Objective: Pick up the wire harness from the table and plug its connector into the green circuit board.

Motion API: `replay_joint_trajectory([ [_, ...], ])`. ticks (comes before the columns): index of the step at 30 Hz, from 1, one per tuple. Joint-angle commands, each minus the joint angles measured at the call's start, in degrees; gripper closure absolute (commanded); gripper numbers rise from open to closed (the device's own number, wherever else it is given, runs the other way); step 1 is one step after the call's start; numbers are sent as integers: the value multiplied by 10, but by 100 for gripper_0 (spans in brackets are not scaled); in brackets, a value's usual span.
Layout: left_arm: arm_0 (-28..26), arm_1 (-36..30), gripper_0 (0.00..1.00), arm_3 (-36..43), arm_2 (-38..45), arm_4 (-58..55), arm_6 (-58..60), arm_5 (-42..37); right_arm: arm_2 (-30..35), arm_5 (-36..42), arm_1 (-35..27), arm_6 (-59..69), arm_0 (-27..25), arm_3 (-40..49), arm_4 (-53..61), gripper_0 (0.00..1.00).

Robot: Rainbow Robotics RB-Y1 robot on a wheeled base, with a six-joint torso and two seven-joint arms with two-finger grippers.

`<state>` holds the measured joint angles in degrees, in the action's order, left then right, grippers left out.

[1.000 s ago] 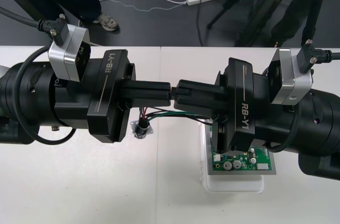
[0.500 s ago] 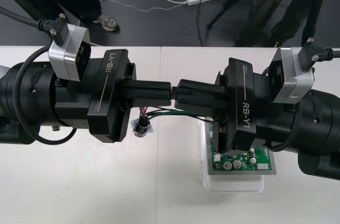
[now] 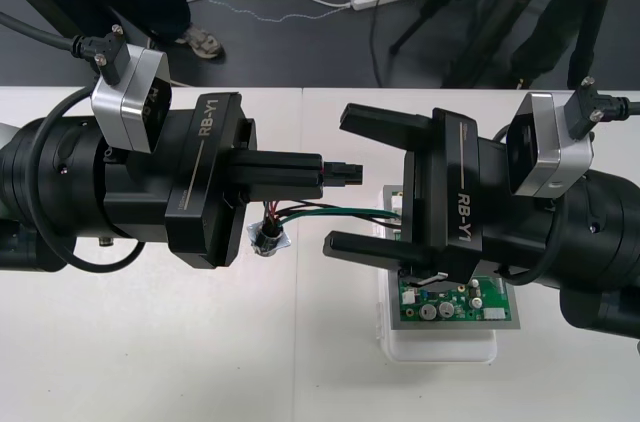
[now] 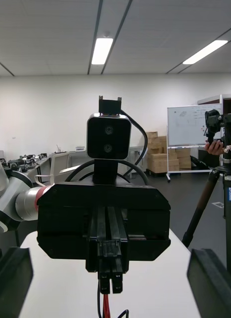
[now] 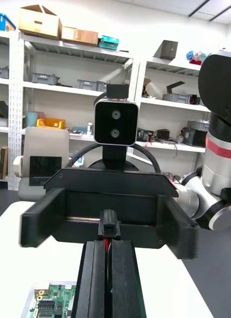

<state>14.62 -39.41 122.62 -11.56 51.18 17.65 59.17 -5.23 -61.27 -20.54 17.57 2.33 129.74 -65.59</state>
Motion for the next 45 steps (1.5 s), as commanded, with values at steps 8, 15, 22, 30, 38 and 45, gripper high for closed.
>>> replay_joint_trajectory([
  [8, 20, 10, 100, 4, -10, -5, 12, -25, -6, 2, -4, -16, -1, 3, 10, 0],
  [15, 20, 10, 100, 3, -9, -4, 9, -24, -4, 2, -6, -17, -1, 0, 12, 0],
  [22, 19, 10, 100, -1, -9, -5, 3, -24, -1, 2, -10, -13, 0, 0, 13, 0],
  [30, 16, -1, 100, -11, -9, -4, -7, -23, 7, -3, -46, -5, 1, 0, 12, 0],
  [38, 13, -21, 100, -36, -3, -20, -25, -1, 66, -78, -62, 63, 8, 0, -20, 0],
  [45, 12, -42, 100, -61, 12, -35, -44, 31, 108, -135, -62, 131, 25, 1, -60, 0],
])
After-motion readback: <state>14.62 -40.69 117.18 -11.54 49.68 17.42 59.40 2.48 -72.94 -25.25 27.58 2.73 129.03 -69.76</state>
